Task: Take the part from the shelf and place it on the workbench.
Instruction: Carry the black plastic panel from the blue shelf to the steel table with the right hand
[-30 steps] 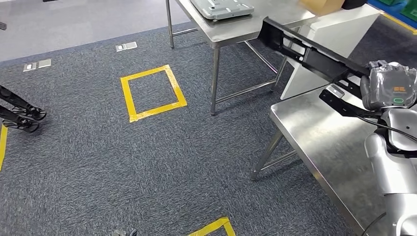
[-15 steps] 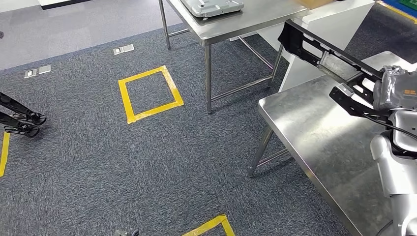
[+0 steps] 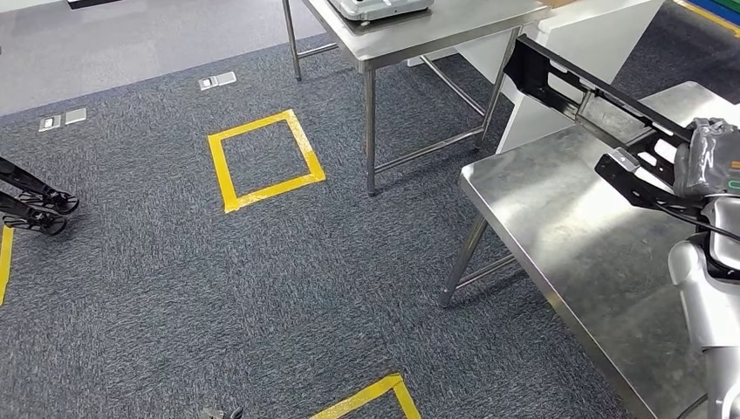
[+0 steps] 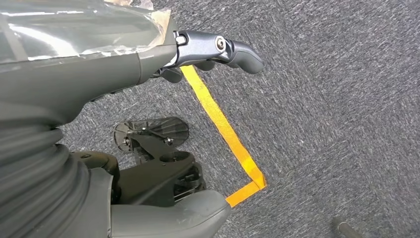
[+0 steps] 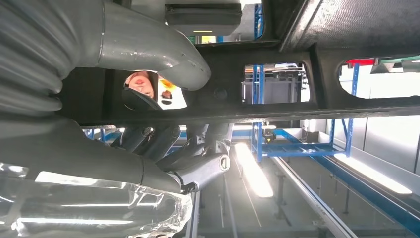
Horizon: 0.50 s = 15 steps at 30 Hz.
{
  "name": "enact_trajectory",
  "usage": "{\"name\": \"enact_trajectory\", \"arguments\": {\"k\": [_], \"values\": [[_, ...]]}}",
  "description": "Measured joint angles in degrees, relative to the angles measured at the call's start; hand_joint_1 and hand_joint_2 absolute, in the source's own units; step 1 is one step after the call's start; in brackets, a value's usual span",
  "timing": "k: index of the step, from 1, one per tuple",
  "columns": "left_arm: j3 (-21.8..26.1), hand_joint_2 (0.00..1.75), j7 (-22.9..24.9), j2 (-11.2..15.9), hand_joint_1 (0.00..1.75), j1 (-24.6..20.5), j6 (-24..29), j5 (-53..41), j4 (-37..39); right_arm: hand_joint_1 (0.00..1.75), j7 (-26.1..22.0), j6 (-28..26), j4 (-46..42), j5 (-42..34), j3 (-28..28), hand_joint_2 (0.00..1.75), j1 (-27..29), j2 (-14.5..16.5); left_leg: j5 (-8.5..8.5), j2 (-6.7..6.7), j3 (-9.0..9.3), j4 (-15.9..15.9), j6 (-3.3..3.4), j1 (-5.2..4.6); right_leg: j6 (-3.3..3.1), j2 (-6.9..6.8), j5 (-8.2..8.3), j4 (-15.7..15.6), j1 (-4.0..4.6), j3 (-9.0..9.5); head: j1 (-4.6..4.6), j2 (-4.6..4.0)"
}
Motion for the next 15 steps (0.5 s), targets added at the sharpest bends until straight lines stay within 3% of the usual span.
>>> {"name": "enact_trajectory", "arguments": {"k": [8,15], "values": [[0.02,1.75,0.0,-0.01,0.0,0.01,0.07,0.15,0.01,1.75,-0.31,0.02,0.0,-0.4,0.01,1.75,-0.76,-0.16,-0.35,-0.01,-1.47,1.73,0.16,-0.02,0.19,0.0,-0.18,1.38,0.18,-1.33,0.01,0.0],[0.05,1.75,-0.02,-0.07,0.0,0.02,0.69,0.01,0.0,1.75,-0.52,-1.75,0.02,-0.34,0.54,1.75,-1.88,-0.33,-0.38,-0.01,-1.61,1.91,0.27,-0.3,0.27,0.0,-0.23,1.49,0.19,-1.47,0.01,0.0]]}}
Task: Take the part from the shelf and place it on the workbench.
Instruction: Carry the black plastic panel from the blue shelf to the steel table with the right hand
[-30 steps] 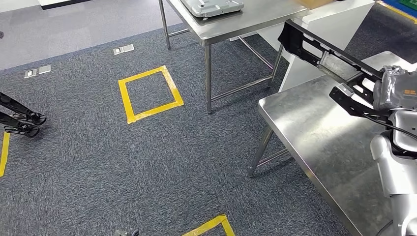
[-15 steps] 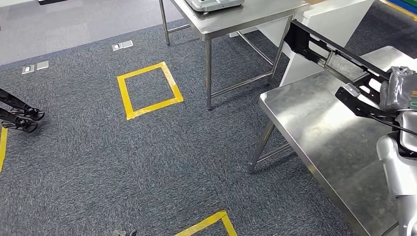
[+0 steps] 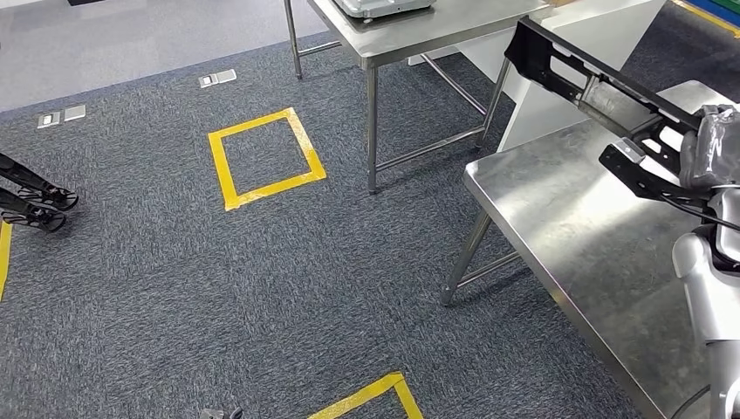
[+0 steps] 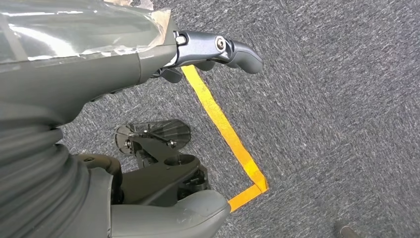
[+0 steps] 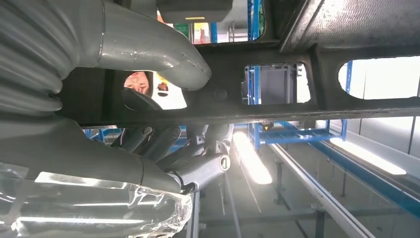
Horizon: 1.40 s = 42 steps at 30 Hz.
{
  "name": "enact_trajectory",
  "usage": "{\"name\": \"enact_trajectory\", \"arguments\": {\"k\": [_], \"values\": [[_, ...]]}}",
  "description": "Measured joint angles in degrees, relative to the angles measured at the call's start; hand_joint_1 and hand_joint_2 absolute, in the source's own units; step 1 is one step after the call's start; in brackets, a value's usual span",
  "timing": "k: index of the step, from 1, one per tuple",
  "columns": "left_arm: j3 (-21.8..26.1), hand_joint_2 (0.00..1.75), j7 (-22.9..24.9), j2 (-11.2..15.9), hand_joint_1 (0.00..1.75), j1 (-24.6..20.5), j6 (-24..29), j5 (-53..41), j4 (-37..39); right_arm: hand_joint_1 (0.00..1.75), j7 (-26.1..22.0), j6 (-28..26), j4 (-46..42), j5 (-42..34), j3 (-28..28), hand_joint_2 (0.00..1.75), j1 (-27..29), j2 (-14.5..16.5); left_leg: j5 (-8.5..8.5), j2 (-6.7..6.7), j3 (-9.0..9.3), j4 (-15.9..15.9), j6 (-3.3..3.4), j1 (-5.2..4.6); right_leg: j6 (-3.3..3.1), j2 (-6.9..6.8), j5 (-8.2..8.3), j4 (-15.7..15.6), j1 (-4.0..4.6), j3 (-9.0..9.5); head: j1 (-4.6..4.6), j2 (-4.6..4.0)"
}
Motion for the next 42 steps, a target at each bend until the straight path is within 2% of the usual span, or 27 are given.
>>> {"name": "enact_trajectory", "arguments": {"k": [9,19,28,42], "values": [[-0.01,1.75,0.17,-0.04,0.0,-0.02,-0.14,-0.42,0.0,1.75,0.02,-0.07,0.0,0.02,0.17,1.75,-0.29,-0.63,0.01,-0.02,0.0,-0.03,0.11,-0.17,0.05,-0.01,0.0,-0.08,0.01,0.07,0.0,0.0],[-0.09,1.75,5.64,-0.02,0.0,-0.05,2.52,-1.68,0.0,1.75,0.17,-0.02,0.37,0.35,0.57,1.75,-0.55,-0.47,0.01,-0.02,0.25,-0.28,0.18,-0.19,0.07,-0.01,0.02,-0.41,0.15,0.41,0.01,0.0],[-0.2,1.75,6.62,-0.02,0.0,-0.05,3.37,-2.43,0.0,1.75,0.17,-0.09,1.32,0.74,1.44,1.75,-1.37,0.43,0.14,-0.04,1.18,-1.12,0.35,-0.21,0.12,-0.03,0.06,-1.25,0.18,1.4,-0.01,0.0],[-0.45,1.75,7.17,-0.02,0.0,-0.05,3.86,-2.75,0.0,1.75,0.19,-0.9,1.77,1.66,1.92,1.75,-1.92,0.79,0.13,-0.05,1.36,-1.3,0.36,-0.21,0.12,-0.07,0.05,-1.5,0.27,1.68,0.0,0.0]]}}
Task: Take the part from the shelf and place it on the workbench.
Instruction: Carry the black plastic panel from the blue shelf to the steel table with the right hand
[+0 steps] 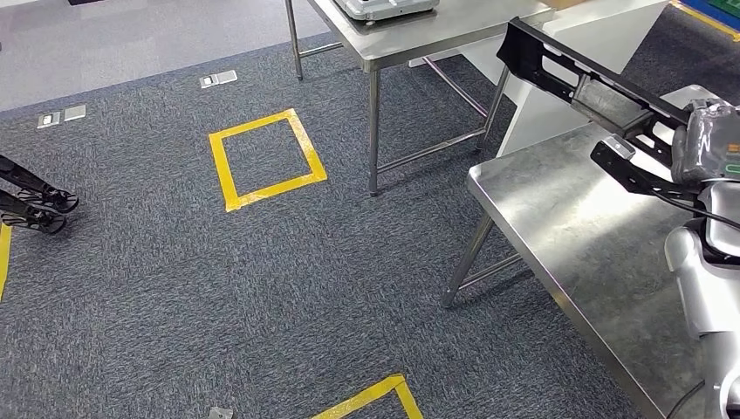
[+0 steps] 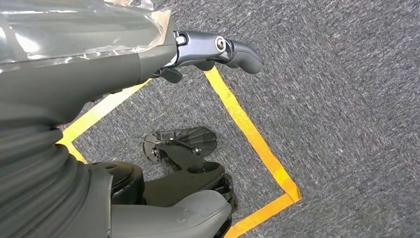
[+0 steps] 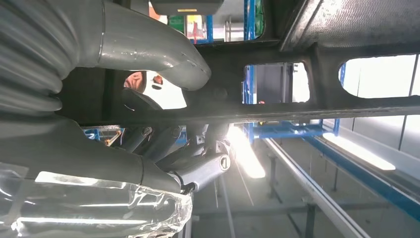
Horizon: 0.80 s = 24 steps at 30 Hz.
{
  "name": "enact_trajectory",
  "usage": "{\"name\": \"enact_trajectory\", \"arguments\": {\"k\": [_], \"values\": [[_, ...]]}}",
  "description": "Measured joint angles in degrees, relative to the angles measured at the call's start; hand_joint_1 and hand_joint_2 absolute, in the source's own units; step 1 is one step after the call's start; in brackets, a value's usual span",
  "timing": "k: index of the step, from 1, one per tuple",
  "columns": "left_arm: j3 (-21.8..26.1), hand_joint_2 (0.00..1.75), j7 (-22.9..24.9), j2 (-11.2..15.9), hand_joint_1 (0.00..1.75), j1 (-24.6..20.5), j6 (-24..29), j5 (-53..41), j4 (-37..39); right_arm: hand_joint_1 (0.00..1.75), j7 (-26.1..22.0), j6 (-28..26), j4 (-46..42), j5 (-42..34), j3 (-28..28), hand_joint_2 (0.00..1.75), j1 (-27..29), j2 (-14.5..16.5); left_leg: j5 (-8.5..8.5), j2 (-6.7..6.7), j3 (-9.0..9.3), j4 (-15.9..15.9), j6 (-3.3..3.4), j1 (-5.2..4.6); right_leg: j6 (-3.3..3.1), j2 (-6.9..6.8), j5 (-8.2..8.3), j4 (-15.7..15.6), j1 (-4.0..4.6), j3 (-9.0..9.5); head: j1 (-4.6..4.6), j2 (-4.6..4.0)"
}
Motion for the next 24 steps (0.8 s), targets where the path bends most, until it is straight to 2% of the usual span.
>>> {"name": "enact_trajectory", "arguments": {"k": [6,14,20,24], "values": [[-0.26,1.75,0.13,0.0,0.0,0.0,0.01,-0.39,0.0,1.75,-0.54,-2.68,-0.16,0.75,0.31,1.75,-0.12,0.49,0.0,0.0,0.05,0.0,0.0,0.0,0.0,0.0,0.0,-0.01,0.02,0.03,0.0,0.0],[-0.67,1.75,0.21,-0.01,0.0,-0.01,-0.02,-0.71,0.0,1.75,-0.79,-2.98,-0.64,0.71,0.46,1.75,-0.05,1.05,-0.03,0.0,0.09,0.01,0.04,-0.04,0.02,0.0,0.02,-0.1,-0.04,0.08,-0.01,0.0],[-0.67,1.75,0.52,0.0,0.0,-0.01,-0.1,-0.8,0.0,1.75,-0.51,-3.01,-0.7,0.75,0.42,1.75,0.15,1.14,-0.15,0.0,0.17,0.01,0.3,-0.11,0.19,0.0,0.13,-0.44,-0.3,0.23,-0.01,0.0],[-0.67,1.75,0.54,0.02,0.0,-0.01,-0.11,-0.81,0.0,1.75,-0.51,-3.01,-0.7,0.77,0.39,1.75,0.36,1.11,-0.16,0.0,0.21,0.0,0.75,-0.21,0.55,0.03,0.34,-0.91,-0.54,0.45,-0.02,0.0]]}}
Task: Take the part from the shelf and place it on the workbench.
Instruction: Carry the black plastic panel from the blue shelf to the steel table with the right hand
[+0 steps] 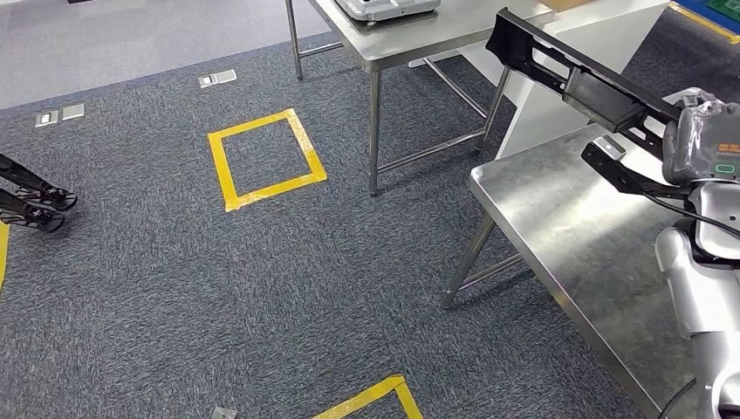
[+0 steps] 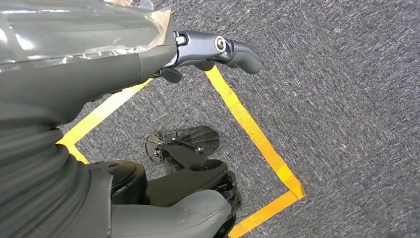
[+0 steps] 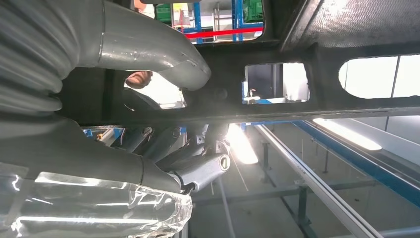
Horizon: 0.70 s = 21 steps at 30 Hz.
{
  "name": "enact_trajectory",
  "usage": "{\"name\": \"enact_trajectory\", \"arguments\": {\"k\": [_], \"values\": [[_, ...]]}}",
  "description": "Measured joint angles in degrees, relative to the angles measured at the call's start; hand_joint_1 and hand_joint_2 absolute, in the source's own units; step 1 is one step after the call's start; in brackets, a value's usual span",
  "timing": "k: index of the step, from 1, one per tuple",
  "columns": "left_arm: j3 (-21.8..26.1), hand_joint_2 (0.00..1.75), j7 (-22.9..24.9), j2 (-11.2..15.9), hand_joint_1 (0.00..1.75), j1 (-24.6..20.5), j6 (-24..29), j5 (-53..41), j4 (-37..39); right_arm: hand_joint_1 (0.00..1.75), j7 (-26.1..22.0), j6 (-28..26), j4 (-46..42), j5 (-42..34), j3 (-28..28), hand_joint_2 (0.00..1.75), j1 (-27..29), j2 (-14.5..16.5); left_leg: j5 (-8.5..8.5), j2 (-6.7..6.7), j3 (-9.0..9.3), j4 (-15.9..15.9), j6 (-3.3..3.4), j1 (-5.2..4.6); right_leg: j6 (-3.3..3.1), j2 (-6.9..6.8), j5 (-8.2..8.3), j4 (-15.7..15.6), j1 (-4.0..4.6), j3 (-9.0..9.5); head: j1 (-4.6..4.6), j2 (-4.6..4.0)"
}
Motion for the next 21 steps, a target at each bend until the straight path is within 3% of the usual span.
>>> {"name": "enact_trajectory", "arguments": {"k": [4,7,9,10,11,13,15,17,18,19,21], "values": [[0.0,1.75,-0.01,-0.14,0.0,0.01,-0.2,0.01,0.0,1.75,-0.07,-0.17,-0.15,0.09,-0.25,1.75,0.26,-0.59,1.24,0.6,1.9,-2.91,1.12,0.54,0.56,0.12,-0.45,0.08,0.1,0.31,0.13,0.0],[0.0,1.75,-0.02,-0.24,0.0,0.01,-0.36,0.01,0.0,1.75,0.02,-0.43,-0.2,0.26,-0.44,1.75,0.51,-0.81,1.84,1.55,3.3,-4.72,1.59,0.72,0.45,0.09,-3.99,7.38,-0.12,-2.65,0.42,0.0],[0.0,1.75,-0.04,-0.3,0.0,0.02,-0.46,0.02,0.0,1.75,0.14,-0.44,-0.2,0.43,-0.45,1.75,1.07,-0.87,1.75,2.31,3.43,-4.8,1.46,0.76,1.0,0.02,-5.16,10.7,-0.38,-4.06,0.46,0.0],[0.0,1.75,-0.04,-0.34,0.0,0.02,-0.5,0.03,0.0,1.75,0.17,-0.44,-0.2,0.49,-0.45,1.75,1.41,-0.91,1.69,2.72,3.43,-4.77,1.3,0.83,1.53,-0.19,-4.66,9.56,-0.65,-3.35,0.47,0.0],[0.0,1.75,-0.04,-0.4,0.0,0.03,-0.52,0.04,0.0,1.75,0.17,-0.44,-0.2,0.52,-0.45,1.75,1.65,-0.94,1.62,3.12,3.43,-4.73,1.05,0.95,2.17,-0.69,-3.54,6.46,-0.98,-1.57,0.48,0.0],[0.0,1.75,-0.05,-0.41,0.0,0.04,-0.55,0.07,0.0,1.75,0.2,-0.44,-0.21,0.57,-0.45,1.75,1.84,-0.92,1.35,3.93,3.55,-4.5,0.16,0.97,3.07,-2.97,-1.31,-0.52,-1.21,2.34,0.54,0.0],[0.0,1.75,-0.08,-0.31,0.0,0.08,-0.57,0.09,0.0,1.75,0.3,-0.44,-0.26,0.59,-0.46,1.75,2.0,-0.8,0.99,4.76,3.98,-4.45,-0.78,0.7,2.32,-3.98,-0.35,-3.24,-0.87,3.88,0.55,0.0],[0.0,1.75,-0.09,-0.31,0.0,0.09,-0.59,0.1,-0.01,1.75,0.36,-0.45,-0.3,0.6,-0.49,1.75,2.2,-0.76,0.73,5.84,4.5,-4.61,-1.42,0.73,0.92,-2.66,-0.22,-3.1,-0.68,3.84,0.48,0.0],[0.0,1.75,-0.09,-0.33,0.0,0.05,-0.59,0.1,-0.02,1.75,0.36,-0.46,-0.33,0.6,-0.51,1.75,2.26,-0.8,0.42,5.73,4.62,-4.42,-1.69,0.97,0.42,-1.97,-0.2,-3.07,-0.75,3.84,0.43,0.0],[0.0,1.75,-0.09,-0.34,0.0,0.01,-0.59,0.1,-0.03,1.75,0.35,-0.46,-0.37,0.61,-0.52,1.75,2.26,-0.83,-0.33,4.88,4.44,-3.7,-1.95,1.19,-0.09,-1.31,-0.18,-3.06,-0.84,3.88,0.41,0.0],[0.0,1.75,-0.09,-0.35,0.0,0.07,-0.59,0.1,-0.04,1.75,0.36,-0.46,-0.46,0.61,-0.51,1.75,2.19,-0.73,-3.28,1.78,2.6,0.68,-2.14,1.43,-0.9,-0.01,-0.1,-3.11,-0.83,3.97,0.26,0.0]]}}
